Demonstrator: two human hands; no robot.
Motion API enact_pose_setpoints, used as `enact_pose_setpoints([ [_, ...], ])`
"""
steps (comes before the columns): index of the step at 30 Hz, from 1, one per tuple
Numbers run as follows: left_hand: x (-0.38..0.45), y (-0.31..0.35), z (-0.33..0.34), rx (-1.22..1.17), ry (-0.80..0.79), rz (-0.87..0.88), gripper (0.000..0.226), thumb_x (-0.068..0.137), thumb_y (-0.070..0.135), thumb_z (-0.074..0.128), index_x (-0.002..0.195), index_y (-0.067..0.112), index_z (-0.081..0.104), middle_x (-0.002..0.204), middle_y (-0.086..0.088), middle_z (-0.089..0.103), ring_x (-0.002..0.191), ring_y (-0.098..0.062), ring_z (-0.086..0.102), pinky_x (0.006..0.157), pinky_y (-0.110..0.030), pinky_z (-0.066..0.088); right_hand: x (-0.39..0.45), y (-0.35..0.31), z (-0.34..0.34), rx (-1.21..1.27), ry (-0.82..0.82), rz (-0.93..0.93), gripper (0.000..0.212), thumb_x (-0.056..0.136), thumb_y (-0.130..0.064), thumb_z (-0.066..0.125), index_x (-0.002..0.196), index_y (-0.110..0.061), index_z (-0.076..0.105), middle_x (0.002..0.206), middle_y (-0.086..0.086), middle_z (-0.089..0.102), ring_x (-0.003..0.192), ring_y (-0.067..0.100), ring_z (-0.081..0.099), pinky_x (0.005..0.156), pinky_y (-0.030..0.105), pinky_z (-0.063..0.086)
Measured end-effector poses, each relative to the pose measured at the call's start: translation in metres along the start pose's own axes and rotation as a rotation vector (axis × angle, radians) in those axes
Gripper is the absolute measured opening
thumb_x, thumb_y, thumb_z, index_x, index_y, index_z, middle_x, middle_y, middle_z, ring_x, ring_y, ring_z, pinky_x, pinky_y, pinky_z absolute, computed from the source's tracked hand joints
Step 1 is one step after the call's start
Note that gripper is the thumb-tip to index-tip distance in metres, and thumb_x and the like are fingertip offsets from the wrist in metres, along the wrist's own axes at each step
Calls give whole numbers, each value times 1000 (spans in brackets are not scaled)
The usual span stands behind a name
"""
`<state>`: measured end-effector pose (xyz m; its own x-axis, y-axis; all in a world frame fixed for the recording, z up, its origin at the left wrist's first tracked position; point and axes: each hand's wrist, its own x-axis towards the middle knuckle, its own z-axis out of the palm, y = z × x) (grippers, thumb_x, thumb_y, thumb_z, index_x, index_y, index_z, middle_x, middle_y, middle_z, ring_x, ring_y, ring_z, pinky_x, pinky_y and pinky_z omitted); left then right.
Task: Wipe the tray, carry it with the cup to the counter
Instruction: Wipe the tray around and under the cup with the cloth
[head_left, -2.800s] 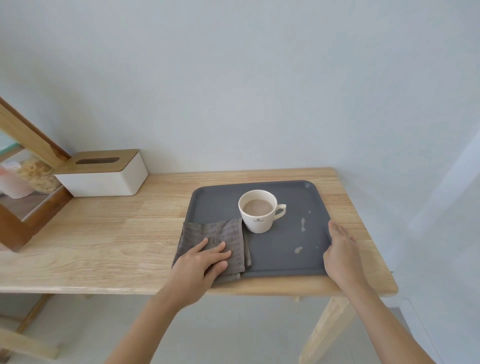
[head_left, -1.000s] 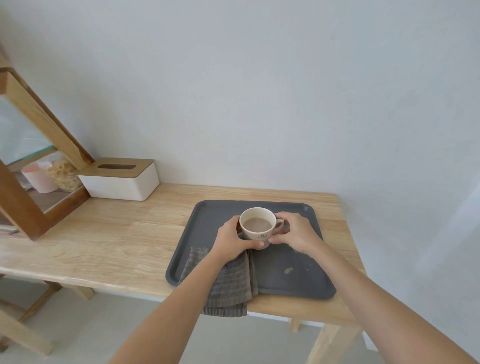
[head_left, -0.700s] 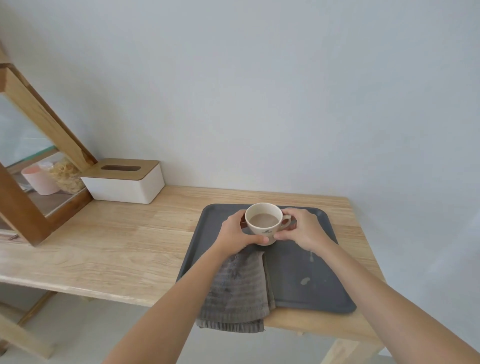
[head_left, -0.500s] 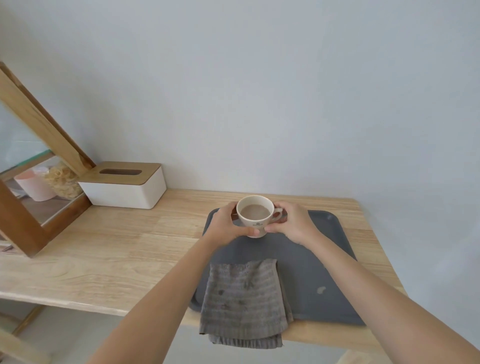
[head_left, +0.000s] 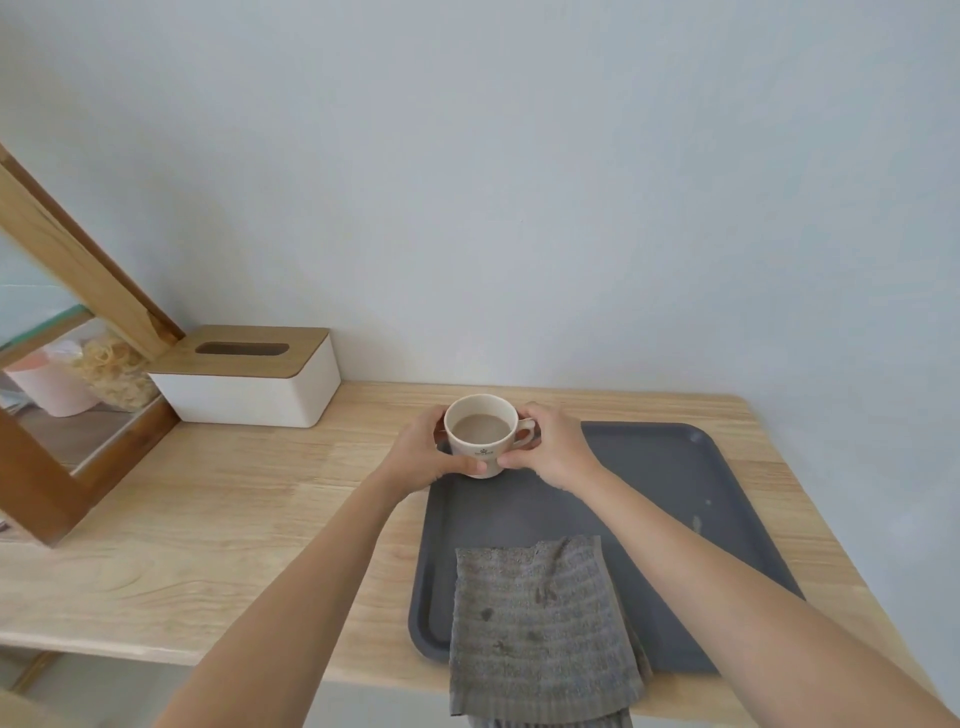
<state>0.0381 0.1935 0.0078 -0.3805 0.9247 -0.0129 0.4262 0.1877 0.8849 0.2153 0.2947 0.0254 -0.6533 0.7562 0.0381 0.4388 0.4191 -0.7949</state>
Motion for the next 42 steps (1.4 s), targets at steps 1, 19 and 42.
enact_pose_setpoints([
  [1,-1,-1,0,-1,-2,0,81,46,32,95,119,25,60,112,7,70,105,-10,65,95,-43,53,0,1,1,-4,-3,11,58,57,-16,87,111,-17,65,103,1,68,89,20,66,85,35,53],
  [19,-120,-6,80,642,312,-233,50,102,33,23,151,24,25,161,-3,20,150,-26,8,116,-58,7,-176,-1,33,-676,-130,137,40,84,-66,35,121,-58,47,139,8,52,126,54,42,92,62,44],
  [42,-117,-6,84,961,214,-261,94,77,85,7,153,30,16,162,-7,12,150,-29,4,117,-57,6,-159,74,-45,-648,-19,140,67,80,-75,32,141,-55,15,159,-1,11,146,31,-6,114,58,-1],
])
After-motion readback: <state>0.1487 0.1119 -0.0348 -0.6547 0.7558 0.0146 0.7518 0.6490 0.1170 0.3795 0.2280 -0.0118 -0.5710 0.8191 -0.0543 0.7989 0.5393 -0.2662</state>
